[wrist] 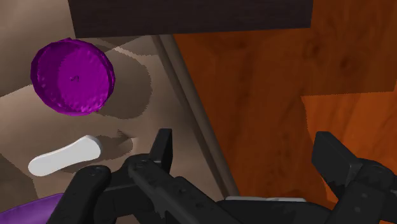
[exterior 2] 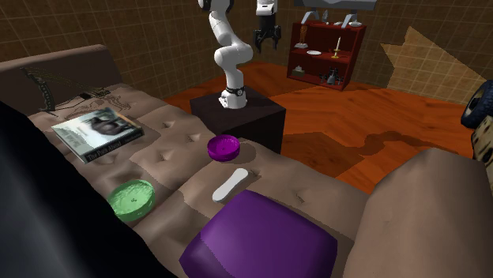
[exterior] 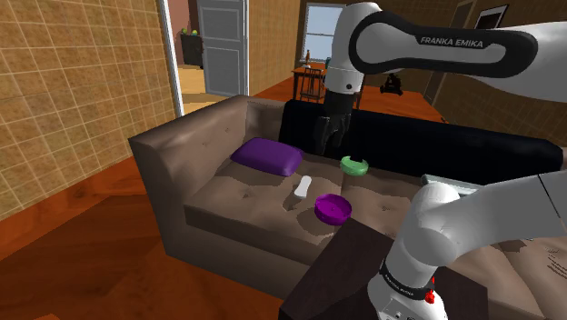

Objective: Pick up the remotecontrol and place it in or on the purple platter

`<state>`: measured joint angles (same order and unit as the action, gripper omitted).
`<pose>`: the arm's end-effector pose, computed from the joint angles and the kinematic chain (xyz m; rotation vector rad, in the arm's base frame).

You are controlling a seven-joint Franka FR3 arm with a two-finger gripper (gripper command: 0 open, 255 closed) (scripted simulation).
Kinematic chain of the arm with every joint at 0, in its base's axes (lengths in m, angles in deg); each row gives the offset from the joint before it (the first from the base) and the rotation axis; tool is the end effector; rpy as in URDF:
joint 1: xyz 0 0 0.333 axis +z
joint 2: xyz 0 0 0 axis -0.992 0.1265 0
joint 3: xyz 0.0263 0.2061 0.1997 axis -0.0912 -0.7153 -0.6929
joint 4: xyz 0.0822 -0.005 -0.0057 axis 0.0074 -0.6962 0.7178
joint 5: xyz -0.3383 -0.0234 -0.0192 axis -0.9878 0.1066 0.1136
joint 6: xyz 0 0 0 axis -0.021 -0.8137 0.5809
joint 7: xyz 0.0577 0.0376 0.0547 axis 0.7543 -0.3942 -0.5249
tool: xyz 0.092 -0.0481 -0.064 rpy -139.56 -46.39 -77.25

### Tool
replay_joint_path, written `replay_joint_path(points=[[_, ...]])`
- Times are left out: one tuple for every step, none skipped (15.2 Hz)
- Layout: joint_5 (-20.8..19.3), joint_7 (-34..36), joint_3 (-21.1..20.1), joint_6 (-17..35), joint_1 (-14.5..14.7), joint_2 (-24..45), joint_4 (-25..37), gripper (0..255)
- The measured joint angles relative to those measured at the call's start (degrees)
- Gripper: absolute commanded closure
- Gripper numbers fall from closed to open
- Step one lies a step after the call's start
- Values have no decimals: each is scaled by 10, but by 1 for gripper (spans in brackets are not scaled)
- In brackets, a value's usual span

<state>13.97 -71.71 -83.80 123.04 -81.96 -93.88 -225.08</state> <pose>0.2608 0.0067 0.5423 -3.0706 0.0757 0.0074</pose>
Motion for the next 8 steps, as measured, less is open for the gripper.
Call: replay_joint_path(points=[[0,0,0,0,0,0,0,0],[1,4,-1,9,-2,7,-2,0],[-1,6,1,25,-6,21,-4,0],[-3,10,3,40,-11,34,-7,0],[-4,15,5,53,-16,46,-9,0],[-4,22,5,70,-19,60,-12,0],[-5,26,7,90,-25,78,-14,0],[-5,33,8,108,-29,94,-16,0]])
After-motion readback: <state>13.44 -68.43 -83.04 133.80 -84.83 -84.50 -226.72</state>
